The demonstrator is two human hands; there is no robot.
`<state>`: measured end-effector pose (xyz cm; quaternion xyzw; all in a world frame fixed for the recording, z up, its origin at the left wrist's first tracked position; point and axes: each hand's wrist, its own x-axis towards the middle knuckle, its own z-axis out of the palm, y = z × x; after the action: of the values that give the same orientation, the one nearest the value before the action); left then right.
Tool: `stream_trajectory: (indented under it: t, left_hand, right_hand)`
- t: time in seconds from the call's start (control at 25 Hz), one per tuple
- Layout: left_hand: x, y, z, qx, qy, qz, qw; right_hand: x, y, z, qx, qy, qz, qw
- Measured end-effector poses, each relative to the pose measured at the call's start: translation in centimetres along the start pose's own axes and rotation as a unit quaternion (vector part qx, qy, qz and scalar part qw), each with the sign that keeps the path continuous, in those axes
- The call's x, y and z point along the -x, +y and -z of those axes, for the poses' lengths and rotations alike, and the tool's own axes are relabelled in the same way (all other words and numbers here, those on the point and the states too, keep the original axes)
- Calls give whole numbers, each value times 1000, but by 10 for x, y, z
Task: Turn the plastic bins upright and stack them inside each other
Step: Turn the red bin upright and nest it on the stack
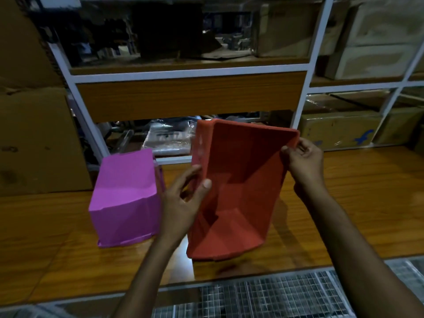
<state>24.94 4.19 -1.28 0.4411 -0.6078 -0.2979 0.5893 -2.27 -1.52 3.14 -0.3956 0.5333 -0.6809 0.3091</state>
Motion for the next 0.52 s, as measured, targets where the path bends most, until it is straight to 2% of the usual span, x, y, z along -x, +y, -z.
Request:
stream_trajectory:
  t: [0.12,0.24,0.36,0.44,0.52]
  left_hand:
    - [12,-12,-10,-58,-21,-43,997]
    - [5,-15,-21,-35,48,-28,998]
    - [-17,-23,-17,3,169,11,986]
    - [-32,-35,-9,17,193,45,980]
    - [-40,-52,-4,62,192,102,974]
  right_hand:
    - [3,2,12,-15,11,-50,999]
    - [11,-3,9,-28,-17,-54,998]
    - [36,-12,8,-5,-163,11,987]
    - [57,-13,14,64,-245,36,967]
    - [79,-9,16,157,-259,47,952]
